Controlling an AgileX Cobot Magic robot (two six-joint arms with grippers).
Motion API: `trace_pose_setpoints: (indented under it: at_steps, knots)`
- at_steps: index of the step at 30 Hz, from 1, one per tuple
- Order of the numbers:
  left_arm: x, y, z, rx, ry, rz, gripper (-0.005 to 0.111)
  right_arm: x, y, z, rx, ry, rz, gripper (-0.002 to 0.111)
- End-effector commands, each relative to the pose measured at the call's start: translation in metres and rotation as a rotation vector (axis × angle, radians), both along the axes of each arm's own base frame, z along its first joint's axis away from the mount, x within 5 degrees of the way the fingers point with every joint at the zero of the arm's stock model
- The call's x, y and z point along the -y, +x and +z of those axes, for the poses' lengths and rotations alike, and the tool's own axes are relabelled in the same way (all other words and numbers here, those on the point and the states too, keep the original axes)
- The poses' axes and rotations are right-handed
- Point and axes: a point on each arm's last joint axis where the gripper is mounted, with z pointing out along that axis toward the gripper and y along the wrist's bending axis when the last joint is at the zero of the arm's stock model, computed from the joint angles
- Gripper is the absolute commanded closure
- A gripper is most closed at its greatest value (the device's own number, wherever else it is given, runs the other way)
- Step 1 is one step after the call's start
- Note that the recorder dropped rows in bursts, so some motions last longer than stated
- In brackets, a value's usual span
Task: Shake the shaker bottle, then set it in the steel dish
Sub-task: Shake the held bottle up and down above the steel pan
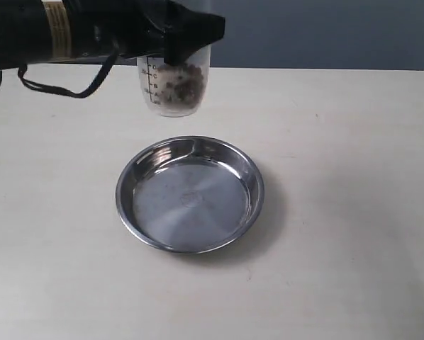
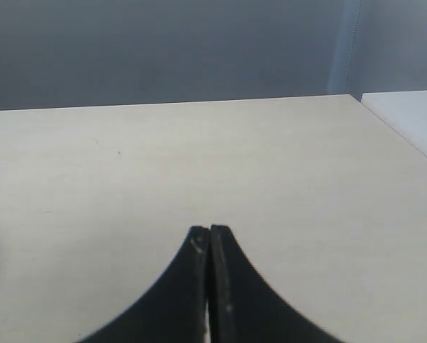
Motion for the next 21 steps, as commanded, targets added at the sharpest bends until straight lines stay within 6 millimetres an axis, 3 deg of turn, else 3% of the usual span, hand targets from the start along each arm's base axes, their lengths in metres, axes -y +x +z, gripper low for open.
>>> trace_pose_setpoints:
  at_steps: [1, 3, 5, 6, 7, 8, 10, 11, 12, 13, 14, 16, 17, 21]
  knots:
    - [0.007, -0.017, -0.057, -0.179, 0.117, 0.046, 0.106, 0.0, 0.0, 0.001, 0.016, -0.003, -0.004, 0.109]
    - [0.01, -0.03, 0.004, 0.026, 0.021, -0.041, 0.106, 0.0, 0.0, 0.001, 0.016, -0.003, -0.004, 0.109]
    - [-0.001, -0.034, 0.048, 0.164, 0.041, 0.06, 0.106, 0.0, 0.0, 0.001, 0.016, -0.003, -0.004, 0.109]
    - [-0.003, -0.036, 0.045, 0.131, 0.049, 0.109, 0.106, 0.0, 0.0, 0.001, 0.016, -0.003, -0.004, 0.109]
    - [-0.004, -0.037, 0.029, 0.068, 0.068, 0.123, 0.106, 0.0, 0.0, 0.001, 0.016, -0.003, -0.004, 0.109]
    - [-0.003, -0.039, -0.01, -0.044, 0.137, 0.123, 0.106, 0.0, 0.0, 0.001, 0.016, -0.003, -0.004, 0.109]
    - [-0.001, -0.04, -0.057, -0.194, 0.189, 0.116, 0.106, 0.0, 0.0, 0.001, 0.016, -0.003, -0.004, 0.109]
    - [0.003, -0.042, -0.063, -0.219, 0.171, 0.078, 0.106, 0.0, 0.0, 0.001, 0.016, -0.003, -0.004, 0.109]
    - [0.007, -0.046, -0.051, -0.188, 0.121, 0.024, 0.106, 0.0, 0.0, 0.001, 0.016, -0.003, -0.004, 0.109]
    - [0.009, -0.05, -0.027, -0.11, 0.068, -0.019, 0.106, 0.0, 0.0, 0.001, 0.016, -0.003, -0.004, 0.109]
    - [0.009, -0.052, 0.01, 0.025, 0.045, -0.027, 0.106, 0.0, 0.0, 0.001, 0.016, -0.003, -0.004, 0.109]
    - [-0.002, -0.052, 0.05, 0.142, 0.053, 0.099, 0.106, 0.0, 0.0, 0.001, 0.016, -0.003, -0.004, 0.109]
    - [-0.003, -0.051, 0.047, 0.111, 0.046, 0.133, 0.106, 0.0, 0.0, 0.001, 0.016, -0.003, -0.004, 0.109]
    - [0.007, -0.046, -0.049, -0.193, 0.15, 0.096, 0.106, 0.0, 0.0, 0.001, 0.016, -0.003, -0.004, 0.109]
